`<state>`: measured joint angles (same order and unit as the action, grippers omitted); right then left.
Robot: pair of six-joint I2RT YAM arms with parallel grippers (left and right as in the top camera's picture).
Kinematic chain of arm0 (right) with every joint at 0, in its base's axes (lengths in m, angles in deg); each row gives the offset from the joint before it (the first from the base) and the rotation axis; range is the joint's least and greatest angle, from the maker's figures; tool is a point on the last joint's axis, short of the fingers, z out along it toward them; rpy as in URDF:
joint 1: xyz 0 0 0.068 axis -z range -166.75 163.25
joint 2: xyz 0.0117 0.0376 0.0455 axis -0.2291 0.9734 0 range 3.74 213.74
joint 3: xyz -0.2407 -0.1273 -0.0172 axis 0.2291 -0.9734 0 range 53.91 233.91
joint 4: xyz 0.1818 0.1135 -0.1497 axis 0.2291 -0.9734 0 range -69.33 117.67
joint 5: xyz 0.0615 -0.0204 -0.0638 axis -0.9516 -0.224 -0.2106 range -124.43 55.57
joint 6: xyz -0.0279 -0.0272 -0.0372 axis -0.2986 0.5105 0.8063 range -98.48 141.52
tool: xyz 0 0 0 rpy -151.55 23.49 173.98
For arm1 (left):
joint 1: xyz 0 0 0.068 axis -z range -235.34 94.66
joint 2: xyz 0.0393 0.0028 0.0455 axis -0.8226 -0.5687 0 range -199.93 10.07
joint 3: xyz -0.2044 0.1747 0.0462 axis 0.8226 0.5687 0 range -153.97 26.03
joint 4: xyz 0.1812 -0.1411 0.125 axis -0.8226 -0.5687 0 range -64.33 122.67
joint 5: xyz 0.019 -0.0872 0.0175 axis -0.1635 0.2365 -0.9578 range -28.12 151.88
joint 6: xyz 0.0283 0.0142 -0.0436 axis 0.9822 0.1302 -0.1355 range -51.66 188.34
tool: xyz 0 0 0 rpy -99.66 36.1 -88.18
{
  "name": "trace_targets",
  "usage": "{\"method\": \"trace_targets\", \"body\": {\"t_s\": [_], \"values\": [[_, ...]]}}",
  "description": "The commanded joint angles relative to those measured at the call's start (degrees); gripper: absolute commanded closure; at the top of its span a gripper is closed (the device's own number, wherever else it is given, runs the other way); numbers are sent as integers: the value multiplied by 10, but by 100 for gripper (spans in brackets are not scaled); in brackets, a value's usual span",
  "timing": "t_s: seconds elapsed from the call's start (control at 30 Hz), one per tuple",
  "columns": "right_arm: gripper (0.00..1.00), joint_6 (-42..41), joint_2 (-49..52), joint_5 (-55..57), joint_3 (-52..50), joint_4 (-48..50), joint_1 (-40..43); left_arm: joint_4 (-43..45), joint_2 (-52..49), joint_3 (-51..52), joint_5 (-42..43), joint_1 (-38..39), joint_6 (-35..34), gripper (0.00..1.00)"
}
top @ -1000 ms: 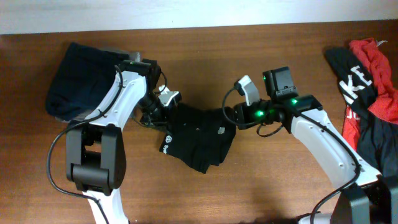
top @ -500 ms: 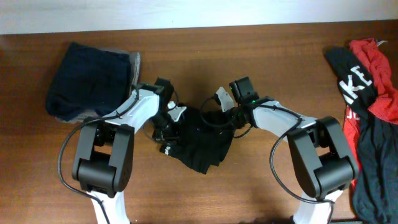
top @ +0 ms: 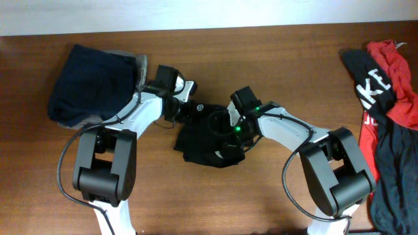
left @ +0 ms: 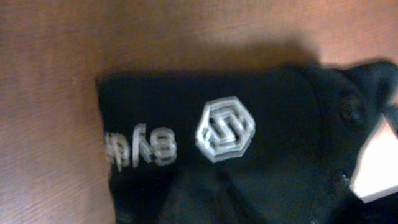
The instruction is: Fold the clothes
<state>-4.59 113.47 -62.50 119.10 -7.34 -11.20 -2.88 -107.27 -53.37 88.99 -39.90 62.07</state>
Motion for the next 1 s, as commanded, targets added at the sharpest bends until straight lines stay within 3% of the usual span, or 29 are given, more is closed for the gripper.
{"method": "trace_targets", "body": {"t_s": [0.0, 0.07, 0.1, 0.17, 0.3, 0.6, 0.8, 0.97], "values": [[96, 21, -20, 60, -15, -26, 16, -82, 6, -72, 21, -26, -1, 64], [96, 114, -54, 34, -15, -25, 27, -144, 15, -103, 25, -41, 24, 55], [96, 151, -74, 28, -14, -28, 29, -170, 21, -116, 25, -48, 35, 46], [96, 172, -118, 31, -14, -28, 32, -210, 33, -126, 25, -64, 46, 20], [96, 162, -123, 30, -15, -14, 31, -248, 29, -112, 27, -77, 76, 1], [96, 132, 5, 38, -16, 48, 50, -158, 29, 20, 125, -76, 133, 1], [96, 132, 35, 28, -16, 18, 89, -107, 28, 79, 128, -67, 132, 1], [96, 132, 35, 28, -16, 12, 97, -13, 28, 110, 169, -47, 85, 1]]}}
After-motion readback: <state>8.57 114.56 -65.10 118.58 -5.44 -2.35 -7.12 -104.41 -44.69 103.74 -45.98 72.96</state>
